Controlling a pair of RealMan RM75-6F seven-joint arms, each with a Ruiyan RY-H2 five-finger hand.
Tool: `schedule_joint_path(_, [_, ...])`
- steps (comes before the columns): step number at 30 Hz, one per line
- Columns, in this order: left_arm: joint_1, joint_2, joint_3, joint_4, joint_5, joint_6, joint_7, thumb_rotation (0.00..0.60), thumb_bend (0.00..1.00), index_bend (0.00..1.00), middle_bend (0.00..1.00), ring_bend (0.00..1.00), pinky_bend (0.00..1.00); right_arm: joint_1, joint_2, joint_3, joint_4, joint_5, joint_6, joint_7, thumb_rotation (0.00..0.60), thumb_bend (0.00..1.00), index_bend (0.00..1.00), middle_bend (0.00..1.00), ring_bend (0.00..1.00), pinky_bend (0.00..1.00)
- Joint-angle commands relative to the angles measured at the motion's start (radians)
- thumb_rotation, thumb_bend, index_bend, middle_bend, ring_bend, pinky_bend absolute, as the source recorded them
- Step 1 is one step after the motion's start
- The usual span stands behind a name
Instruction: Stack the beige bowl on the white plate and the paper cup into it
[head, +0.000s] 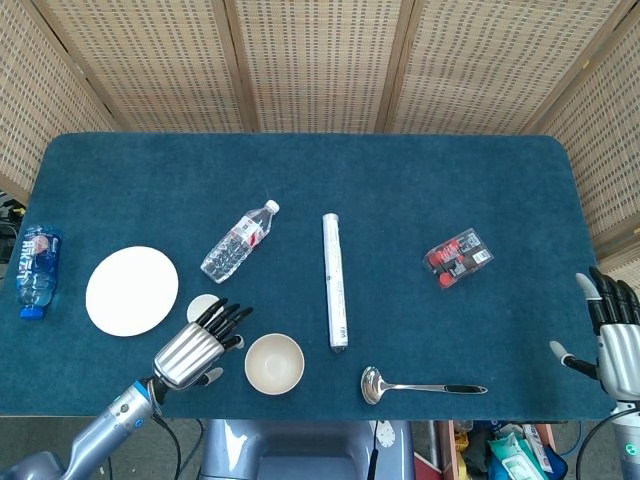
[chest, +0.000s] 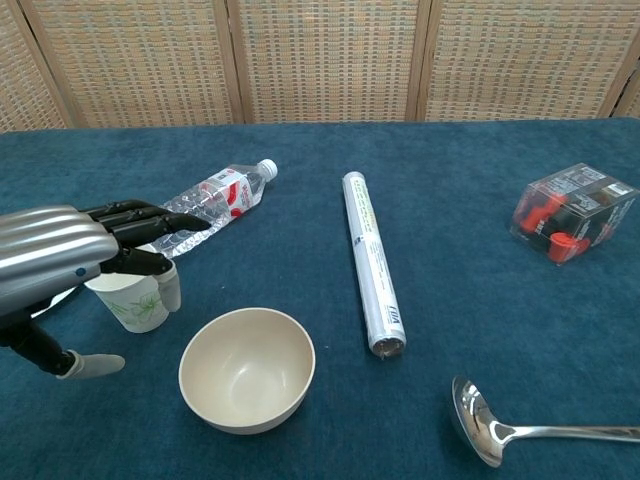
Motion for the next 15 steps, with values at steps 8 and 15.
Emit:
schedule_joint_path(8, [-0.024,-0.043,0.015,0.01,-0.041,-0.033,0.065,0.6,0.24,0.41,0.0,0.0,0.0,-0.002,0.003,0.003,0.002,0.008,-0.002,0.013,0.6,0.14,0.01,0.0,0.0,0.0])
schedule_joint_path(15, [-0.035,-0.059,0.015,0.014,-0.062,-0.041,0.085,0.6,0.25,0.41,0.0,0.0,0.0,-0.002,0.004,0.002,0.001,0.006,-0.003,0.013,0.6,0.14,0.01,0.0,0.0,0.0])
